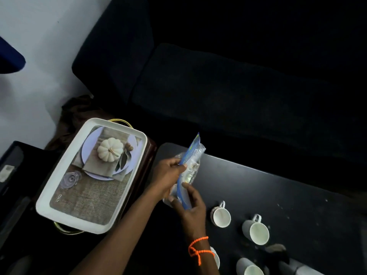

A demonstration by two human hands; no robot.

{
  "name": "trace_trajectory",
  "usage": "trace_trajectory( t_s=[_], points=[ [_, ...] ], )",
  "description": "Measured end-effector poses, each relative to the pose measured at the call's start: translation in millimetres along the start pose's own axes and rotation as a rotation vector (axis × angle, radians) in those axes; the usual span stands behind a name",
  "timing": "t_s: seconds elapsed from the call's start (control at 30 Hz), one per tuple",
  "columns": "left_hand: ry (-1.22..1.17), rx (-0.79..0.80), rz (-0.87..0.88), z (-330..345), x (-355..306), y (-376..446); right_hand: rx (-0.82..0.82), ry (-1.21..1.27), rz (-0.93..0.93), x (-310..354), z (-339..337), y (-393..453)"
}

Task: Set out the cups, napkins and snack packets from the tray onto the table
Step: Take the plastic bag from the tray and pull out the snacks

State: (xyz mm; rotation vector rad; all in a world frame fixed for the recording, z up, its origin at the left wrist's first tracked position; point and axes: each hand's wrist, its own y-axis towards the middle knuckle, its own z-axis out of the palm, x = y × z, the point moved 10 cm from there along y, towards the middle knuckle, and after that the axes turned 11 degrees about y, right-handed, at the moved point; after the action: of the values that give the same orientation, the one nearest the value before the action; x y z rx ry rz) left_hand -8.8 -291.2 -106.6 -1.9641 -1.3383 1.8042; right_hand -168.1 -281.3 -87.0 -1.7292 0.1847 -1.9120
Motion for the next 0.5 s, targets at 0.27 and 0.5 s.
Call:
trace_trajectory(
  t_s=[0.27, 0.5],
  points=[
    [-0.125, 0.061, -0.035, 22.7, -2.0, -20.9, -0.075, 0.164, 0.005, 29.0, -19.4, 5.1],
    [-0.203, 0.127, 0.014, 36.3, -1.8, -44.0, -0.044, 0.036, -0.031, 40.5, -22.0, 22.0]
  ],
)
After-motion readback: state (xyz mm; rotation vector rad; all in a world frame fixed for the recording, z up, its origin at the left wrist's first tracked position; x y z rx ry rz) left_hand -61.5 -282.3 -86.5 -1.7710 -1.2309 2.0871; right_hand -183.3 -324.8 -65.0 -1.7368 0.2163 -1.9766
